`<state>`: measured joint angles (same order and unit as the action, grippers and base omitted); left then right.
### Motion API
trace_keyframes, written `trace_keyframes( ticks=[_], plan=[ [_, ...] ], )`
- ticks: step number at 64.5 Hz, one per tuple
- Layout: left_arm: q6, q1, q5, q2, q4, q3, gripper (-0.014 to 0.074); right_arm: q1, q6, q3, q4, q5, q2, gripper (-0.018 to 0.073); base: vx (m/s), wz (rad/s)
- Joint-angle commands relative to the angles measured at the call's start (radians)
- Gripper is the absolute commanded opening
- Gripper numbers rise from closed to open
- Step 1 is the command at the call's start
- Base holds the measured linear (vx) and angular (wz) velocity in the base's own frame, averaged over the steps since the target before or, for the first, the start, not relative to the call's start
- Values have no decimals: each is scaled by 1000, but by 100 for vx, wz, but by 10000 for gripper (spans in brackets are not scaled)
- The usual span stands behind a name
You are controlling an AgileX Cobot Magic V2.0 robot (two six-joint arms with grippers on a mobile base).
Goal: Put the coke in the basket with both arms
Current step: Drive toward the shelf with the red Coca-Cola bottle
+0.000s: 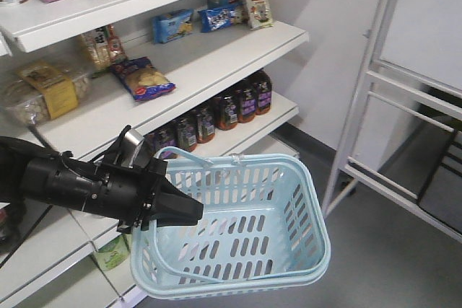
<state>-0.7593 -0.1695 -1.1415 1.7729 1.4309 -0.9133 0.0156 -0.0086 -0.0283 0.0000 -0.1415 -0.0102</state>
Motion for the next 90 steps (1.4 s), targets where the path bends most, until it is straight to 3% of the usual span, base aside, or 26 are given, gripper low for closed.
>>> trace_keyframes(
  ticks=[1,90],
  plan=[
    [-10,-4,-68,-47,79,-20,-6,6,-5,-11,-7,78,-18,-9,12,47],
    [-10,-4,-68,-47,79,-20,-6,6,-5,-11,-7,78,-18,-9,8,41]
  ],
)
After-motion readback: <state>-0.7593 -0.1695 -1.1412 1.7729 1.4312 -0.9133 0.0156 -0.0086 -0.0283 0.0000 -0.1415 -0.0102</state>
